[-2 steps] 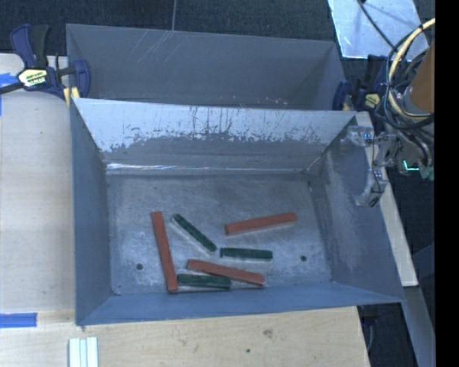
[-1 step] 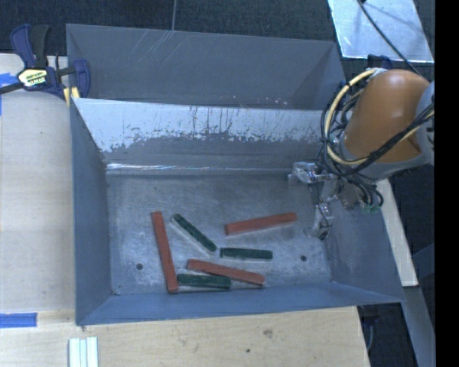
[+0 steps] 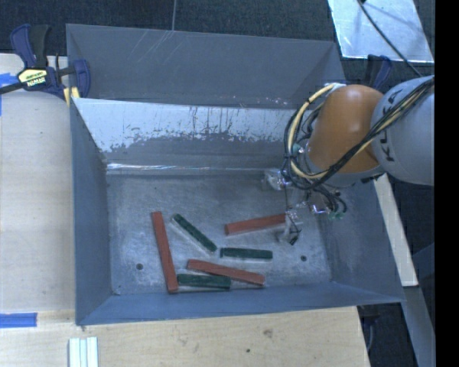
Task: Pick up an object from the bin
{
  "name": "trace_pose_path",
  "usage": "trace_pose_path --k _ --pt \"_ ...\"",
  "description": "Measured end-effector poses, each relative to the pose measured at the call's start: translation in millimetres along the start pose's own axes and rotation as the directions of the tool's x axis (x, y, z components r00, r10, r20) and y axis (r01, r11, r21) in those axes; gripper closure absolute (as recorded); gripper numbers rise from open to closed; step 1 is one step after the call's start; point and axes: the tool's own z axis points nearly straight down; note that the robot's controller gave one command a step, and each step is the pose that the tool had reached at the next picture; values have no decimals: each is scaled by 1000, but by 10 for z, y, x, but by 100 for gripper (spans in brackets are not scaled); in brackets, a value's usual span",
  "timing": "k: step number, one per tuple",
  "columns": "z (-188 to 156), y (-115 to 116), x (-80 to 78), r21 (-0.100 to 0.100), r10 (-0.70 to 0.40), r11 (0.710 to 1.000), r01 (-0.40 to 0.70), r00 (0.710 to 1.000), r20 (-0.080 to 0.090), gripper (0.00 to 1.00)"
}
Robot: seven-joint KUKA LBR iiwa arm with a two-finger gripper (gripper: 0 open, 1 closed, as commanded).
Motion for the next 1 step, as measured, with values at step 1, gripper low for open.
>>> trace_pose_path --k 1 --pt "-44 -29 -10 4 2 1000 -2 1000 6 100"
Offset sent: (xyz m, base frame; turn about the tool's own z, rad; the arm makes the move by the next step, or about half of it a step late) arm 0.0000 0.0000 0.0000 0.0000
